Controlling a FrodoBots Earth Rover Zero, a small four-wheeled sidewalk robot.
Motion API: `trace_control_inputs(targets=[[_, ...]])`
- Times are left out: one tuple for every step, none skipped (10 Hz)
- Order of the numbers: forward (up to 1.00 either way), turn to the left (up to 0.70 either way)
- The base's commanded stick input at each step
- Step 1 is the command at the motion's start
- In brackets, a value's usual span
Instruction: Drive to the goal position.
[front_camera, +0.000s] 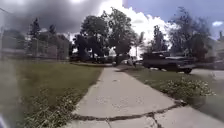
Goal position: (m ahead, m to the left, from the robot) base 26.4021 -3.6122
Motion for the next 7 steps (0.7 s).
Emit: trace_control_inputs(targets=[[0.70,0.00],[0.70,0.00],[0.70,0.00],[0.70,0.00],[0.70,0.00],[0.70,0.00],[0.70,0.00]])
